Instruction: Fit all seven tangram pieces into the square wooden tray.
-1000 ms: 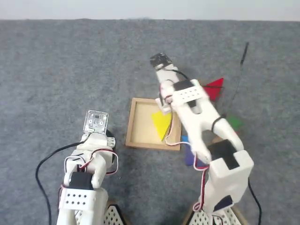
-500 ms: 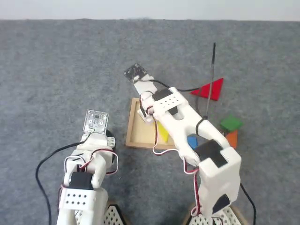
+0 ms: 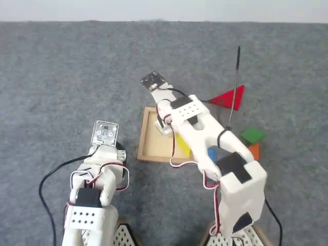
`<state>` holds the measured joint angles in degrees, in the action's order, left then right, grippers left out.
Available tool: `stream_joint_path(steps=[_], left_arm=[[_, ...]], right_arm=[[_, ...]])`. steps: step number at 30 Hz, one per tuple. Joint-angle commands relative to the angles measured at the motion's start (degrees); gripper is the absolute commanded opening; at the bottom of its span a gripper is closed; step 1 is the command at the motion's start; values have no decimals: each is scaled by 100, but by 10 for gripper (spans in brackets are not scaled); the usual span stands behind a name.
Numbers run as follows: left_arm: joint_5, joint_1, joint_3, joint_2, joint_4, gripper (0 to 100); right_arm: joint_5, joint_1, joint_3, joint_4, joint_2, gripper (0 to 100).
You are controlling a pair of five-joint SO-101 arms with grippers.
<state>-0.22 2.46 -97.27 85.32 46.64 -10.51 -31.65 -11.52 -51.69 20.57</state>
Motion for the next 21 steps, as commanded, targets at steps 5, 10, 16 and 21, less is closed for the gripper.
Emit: stream_joint_path(steps=[5, 10, 16, 21], left_arm=[[26, 26, 48, 70, 9, 15], [26, 26, 48, 70, 9, 15], [26, 26, 48, 70, 9, 15], [26, 26, 48, 70, 9, 15]], right_arm=[[-97, 330, -1468, 426, -1156, 20], [-246, 338, -1881, 444, -1736, 23], [-26, 716, -1837, -171, -3143, 89], [70, 1807, -1169, -971, -3697, 229]])
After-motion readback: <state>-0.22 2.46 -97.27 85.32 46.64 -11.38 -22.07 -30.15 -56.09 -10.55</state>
